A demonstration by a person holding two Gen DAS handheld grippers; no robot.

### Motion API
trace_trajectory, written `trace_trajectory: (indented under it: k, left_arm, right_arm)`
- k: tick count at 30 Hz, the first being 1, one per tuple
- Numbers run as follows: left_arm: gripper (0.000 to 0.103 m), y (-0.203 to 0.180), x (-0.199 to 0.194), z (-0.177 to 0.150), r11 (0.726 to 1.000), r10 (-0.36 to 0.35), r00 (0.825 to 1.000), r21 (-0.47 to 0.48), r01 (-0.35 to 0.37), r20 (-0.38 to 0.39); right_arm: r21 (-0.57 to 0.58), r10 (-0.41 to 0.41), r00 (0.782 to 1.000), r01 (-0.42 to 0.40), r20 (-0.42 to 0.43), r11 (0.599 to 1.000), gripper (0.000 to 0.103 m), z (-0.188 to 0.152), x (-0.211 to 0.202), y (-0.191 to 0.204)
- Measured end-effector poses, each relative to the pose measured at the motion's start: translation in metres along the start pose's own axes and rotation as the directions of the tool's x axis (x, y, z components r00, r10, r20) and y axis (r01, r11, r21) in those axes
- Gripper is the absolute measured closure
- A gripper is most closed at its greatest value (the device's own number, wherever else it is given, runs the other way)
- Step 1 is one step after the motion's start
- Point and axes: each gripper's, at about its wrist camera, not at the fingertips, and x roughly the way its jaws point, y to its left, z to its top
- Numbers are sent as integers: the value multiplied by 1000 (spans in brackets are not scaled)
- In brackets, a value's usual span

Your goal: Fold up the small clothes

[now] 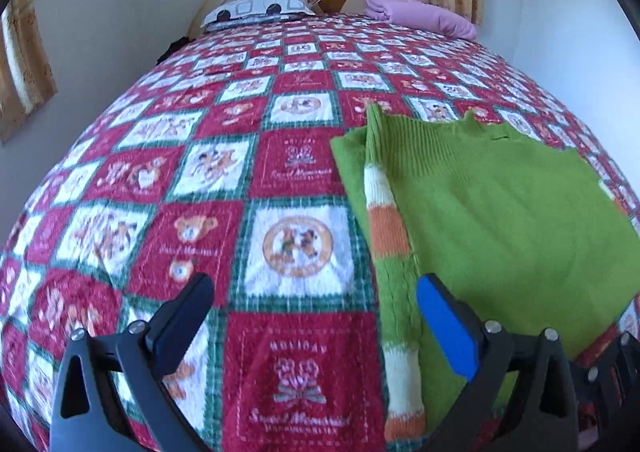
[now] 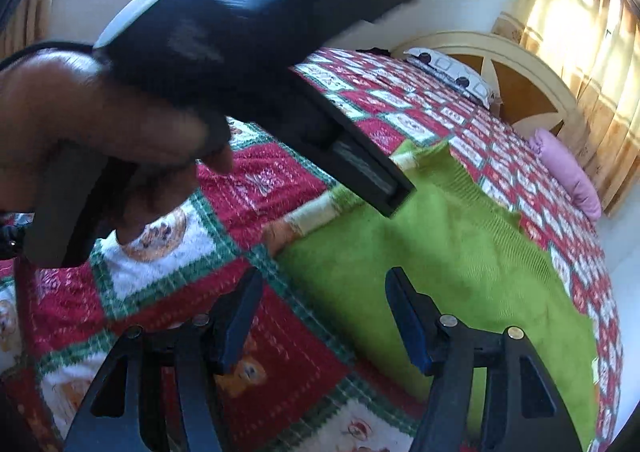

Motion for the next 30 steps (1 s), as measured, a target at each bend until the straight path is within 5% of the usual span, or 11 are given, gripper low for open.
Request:
trace_trajectory:
  k: [14,22,27,30]
  left_arm:
    - [0,8,20,35,987,-149,989,-55,150,27]
    - [1,-8,51,52,990,-134,991,-55,132,-32]
    - [21,-6,77,60,981,-171,982,-108,162,-83]
    - [22,-2,84,62,971,-199,977,-150,186,-78]
  right_arm:
    - [19,-92,996,92,-1,996,38,-3,14,10]
    - [18,-141,990,141,10,990,39,-1,14,7]
    - [-30,-200,980,200,8,979,39,0,11,20]
    - [-75,-234,972,234,6,969,39,3,11,26]
